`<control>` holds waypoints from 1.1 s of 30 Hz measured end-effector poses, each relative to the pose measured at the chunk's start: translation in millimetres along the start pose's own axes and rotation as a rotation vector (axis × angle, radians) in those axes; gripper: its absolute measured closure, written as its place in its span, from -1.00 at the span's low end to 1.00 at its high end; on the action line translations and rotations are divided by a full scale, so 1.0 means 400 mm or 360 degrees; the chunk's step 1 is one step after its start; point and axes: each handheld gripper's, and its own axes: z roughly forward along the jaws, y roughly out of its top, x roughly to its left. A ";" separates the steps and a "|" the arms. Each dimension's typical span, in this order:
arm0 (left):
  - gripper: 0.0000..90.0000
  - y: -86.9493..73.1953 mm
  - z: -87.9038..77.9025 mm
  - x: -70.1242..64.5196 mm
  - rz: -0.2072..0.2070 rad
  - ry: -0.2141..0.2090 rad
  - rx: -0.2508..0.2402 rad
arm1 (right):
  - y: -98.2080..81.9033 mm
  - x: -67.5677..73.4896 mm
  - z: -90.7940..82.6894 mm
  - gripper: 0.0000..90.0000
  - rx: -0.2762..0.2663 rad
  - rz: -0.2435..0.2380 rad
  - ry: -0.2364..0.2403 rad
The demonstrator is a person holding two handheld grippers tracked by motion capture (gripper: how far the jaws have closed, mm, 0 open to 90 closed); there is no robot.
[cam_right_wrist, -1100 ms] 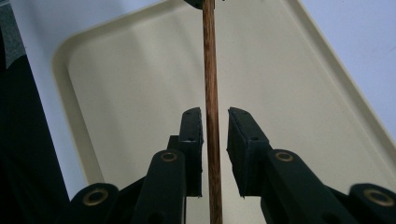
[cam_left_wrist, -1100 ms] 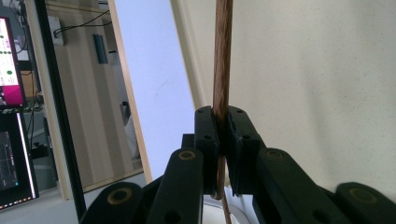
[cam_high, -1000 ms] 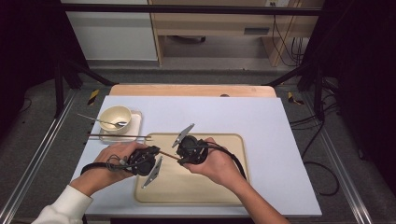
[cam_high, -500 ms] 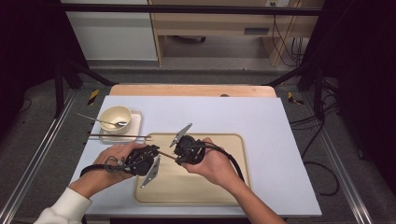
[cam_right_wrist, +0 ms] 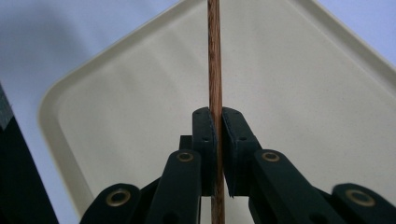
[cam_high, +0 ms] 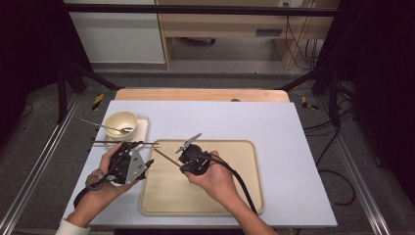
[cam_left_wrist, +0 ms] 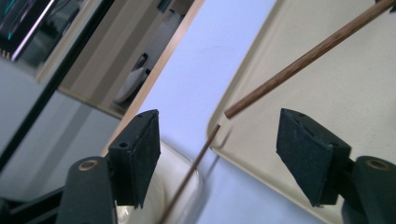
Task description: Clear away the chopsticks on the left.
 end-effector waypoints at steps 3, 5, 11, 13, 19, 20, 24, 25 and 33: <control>-0.38 -0.022 -0.015 -0.011 -0.0148 0.0041 0.0009 | -0.001 -0.003 0.017 0.89 -0.0018 0.0065 -0.0007; -0.40 -0.045 -0.030 -0.025 -0.0321 0.0071 -0.0017 | -0.002 -0.006 0.034 0.89 -0.0024 0.0123 -0.0015; -0.41 -0.077 -0.052 -0.039 -0.0541 0.0135 -0.0036 | -0.006 -0.005 0.057 0.89 -0.0015 0.0206 -0.0027; -0.41 -0.086 -0.061 -0.039 -0.0599 0.0166 -0.0038 | -0.006 -0.006 0.058 0.89 -0.0019 0.0199 -0.0030; -0.40 -0.147 -0.098 -0.058 -0.0824 0.0298 -0.0046 | -0.001 0.006 0.068 0.89 -0.0037 0.0271 -0.0043; -0.40 -0.156 -0.102 -0.059 -0.0845 0.0316 -0.0037 | -0.001 0.007 0.070 0.89 -0.0040 0.0276 -0.0042; -0.38 -0.183 -0.113 -0.059 -0.0913 0.0384 -0.0029 | 0.002 0.019 0.079 0.89 -0.0014 0.0288 -0.0027; -0.38 -0.187 -0.114 -0.056 -0.0922 0.0394 -0.0025 | 0.003 0.021 0.081 0.89 -0.0008 0.0294 -0.0030; -0.37 -0.197 -0.109 -0.051 -0.0945 0.0405 -0.0016 | 0.020 0.018 0.118 0.89 0.0038 0.0331 -0.0042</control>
